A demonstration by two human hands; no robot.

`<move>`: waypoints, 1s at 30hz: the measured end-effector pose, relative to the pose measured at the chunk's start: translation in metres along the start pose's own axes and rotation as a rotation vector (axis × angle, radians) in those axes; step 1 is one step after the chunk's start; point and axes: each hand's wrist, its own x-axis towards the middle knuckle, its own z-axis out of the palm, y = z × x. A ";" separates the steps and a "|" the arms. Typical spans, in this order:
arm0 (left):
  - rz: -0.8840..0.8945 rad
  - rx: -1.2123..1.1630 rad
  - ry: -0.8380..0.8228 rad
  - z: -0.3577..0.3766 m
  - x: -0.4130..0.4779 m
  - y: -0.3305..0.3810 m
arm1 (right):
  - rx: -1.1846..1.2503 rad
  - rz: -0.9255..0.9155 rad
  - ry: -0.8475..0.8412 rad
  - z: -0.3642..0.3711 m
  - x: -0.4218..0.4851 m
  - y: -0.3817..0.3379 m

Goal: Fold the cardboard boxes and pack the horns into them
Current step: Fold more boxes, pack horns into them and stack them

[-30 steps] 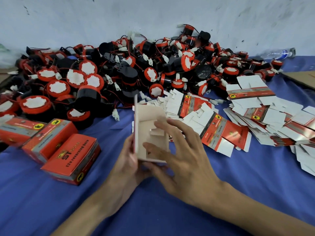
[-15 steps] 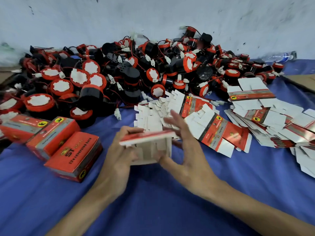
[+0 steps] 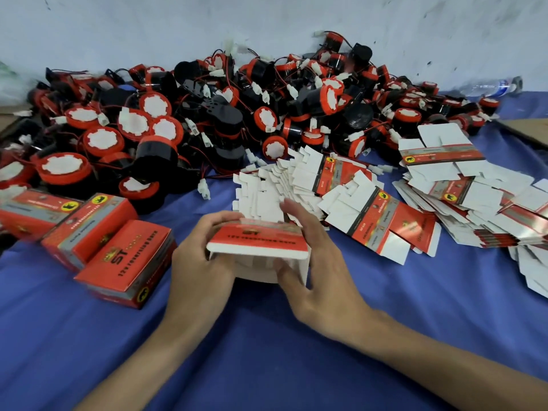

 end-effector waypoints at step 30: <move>-0.293 -0.231 -0.089 0.017 -0.013 0.021 | 0.688 0.392 0.150 0.003 0.012 0.017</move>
